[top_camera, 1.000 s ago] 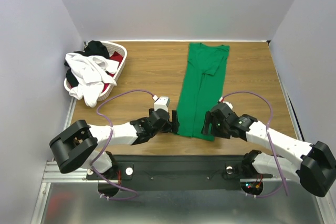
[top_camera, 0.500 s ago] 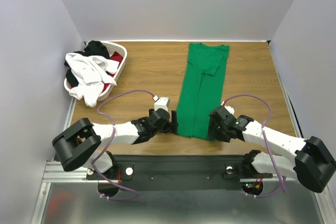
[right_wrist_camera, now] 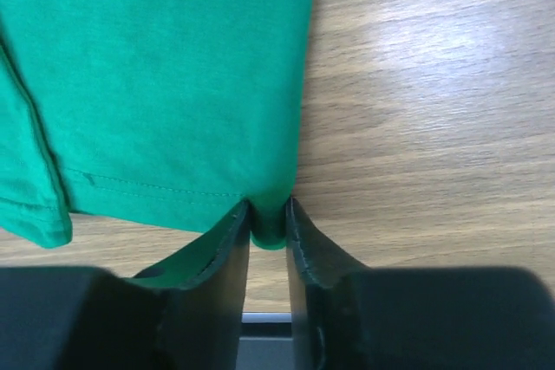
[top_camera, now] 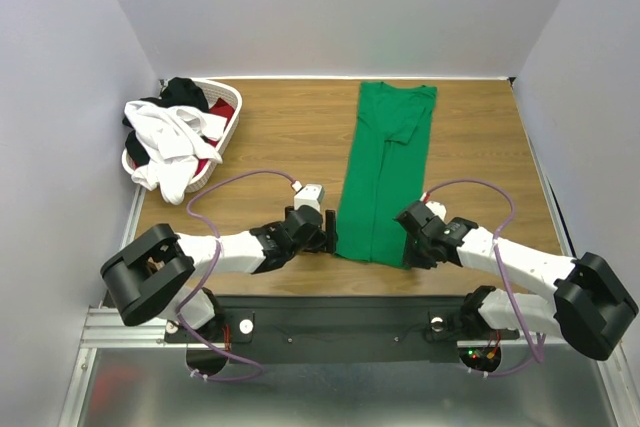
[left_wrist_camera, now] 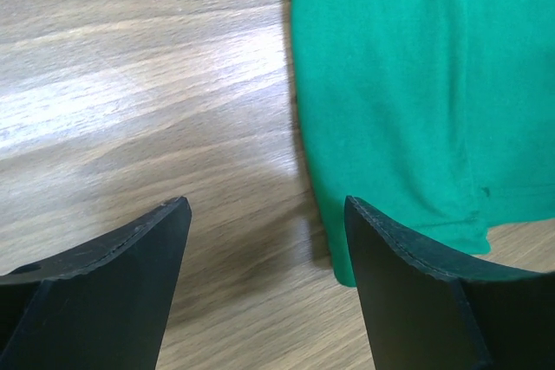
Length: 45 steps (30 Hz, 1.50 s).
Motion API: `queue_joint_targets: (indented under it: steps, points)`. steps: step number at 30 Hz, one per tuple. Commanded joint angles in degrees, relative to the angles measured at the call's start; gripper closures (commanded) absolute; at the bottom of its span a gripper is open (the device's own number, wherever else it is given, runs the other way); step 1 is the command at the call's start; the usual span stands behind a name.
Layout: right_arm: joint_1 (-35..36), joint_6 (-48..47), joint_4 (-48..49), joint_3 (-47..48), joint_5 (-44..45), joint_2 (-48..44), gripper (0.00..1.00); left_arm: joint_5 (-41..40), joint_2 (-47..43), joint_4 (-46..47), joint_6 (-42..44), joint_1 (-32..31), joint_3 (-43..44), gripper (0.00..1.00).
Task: Fold and stack the t-shirts
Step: Fold the tshirt
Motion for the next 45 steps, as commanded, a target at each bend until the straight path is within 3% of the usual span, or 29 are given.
queue_joint_targets:
  steps: [1, 7, 15, 41, 45]
  points:
    - [0.5, 1.1, 2.0, -1.1, 0.6, 1.1, 0.78, 1.5, 0.8, 1.8, 1.3, 0.3, 1.6, 0.19]
    - [0.4, 1.0, 2.9, -1.3, 0.5, 1.4, 0.94, 2.3, 2.5, 2.1, 1.1, 0.3, 2.2, 0.27]
    - [0.5, 0.6, 3.1, -0.9, 0.7, 2.0, 0.95, 3.7, 2.1, 1.4, 0.9, 0.2, 1.9, 0.43]
    - [0.5, 0.1, 5.5, -1.4, 0.5, 4.3, 0.94, 7.1, 4.2, -4.1, 0.3, -3.3, 1.9, 0.48]
    - [0.4, 0.1, 5.6, -1.7, 0.5, 3.9, 0.94, 7.4, 4.0, -4.1, -0.4, -3.6, 1.2, 0.55]
